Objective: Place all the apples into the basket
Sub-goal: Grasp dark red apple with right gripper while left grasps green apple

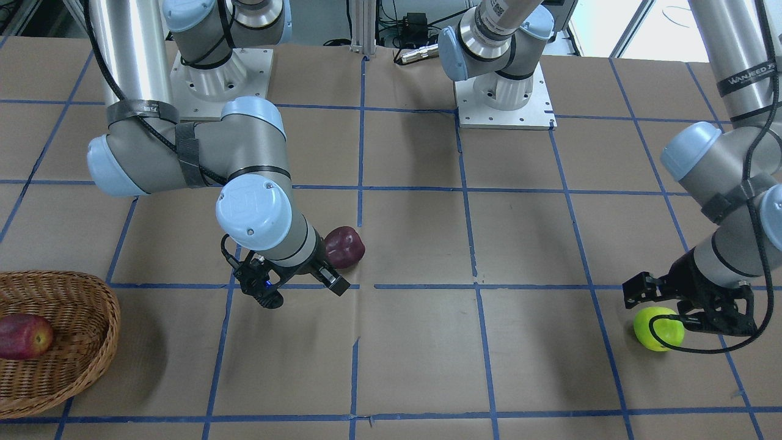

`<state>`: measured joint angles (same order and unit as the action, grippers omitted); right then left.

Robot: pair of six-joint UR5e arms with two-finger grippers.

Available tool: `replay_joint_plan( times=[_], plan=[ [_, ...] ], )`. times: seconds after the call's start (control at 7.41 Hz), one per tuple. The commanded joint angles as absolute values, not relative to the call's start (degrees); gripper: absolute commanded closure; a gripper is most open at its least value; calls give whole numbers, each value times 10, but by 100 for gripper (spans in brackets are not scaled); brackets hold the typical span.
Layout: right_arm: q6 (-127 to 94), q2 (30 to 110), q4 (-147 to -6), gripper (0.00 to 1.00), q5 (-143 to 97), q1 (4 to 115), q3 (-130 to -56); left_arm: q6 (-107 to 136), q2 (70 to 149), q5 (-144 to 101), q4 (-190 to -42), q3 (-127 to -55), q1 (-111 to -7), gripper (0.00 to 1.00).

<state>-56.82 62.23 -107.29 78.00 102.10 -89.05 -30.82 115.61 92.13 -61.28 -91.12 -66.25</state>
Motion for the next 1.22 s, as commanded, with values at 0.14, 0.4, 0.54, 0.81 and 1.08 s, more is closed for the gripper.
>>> replay_joint_plan(
  times=[0.14,0.4,0.54,0.81,1.08],
  plan=[
    [-584,619,-1074,0,760,1023,-929,-310,1196,926,-591,-890,-642,0],
    [-577,617,-1075,0,721,1027,-934,-309,1215,925,-564,-887,-642,0],
    [-577,615,-1075,0,721,1028,-935,-308,1227,925,-563,-887,-642,0],
    [-581,614,-1075,0,720,1030,-939,-307,1242,923,-563,-887,-640,0],
    [-578,613,-1075,0,719,1031,-954,-311,1254,927,-567,-888,-636,0]
  ],
)
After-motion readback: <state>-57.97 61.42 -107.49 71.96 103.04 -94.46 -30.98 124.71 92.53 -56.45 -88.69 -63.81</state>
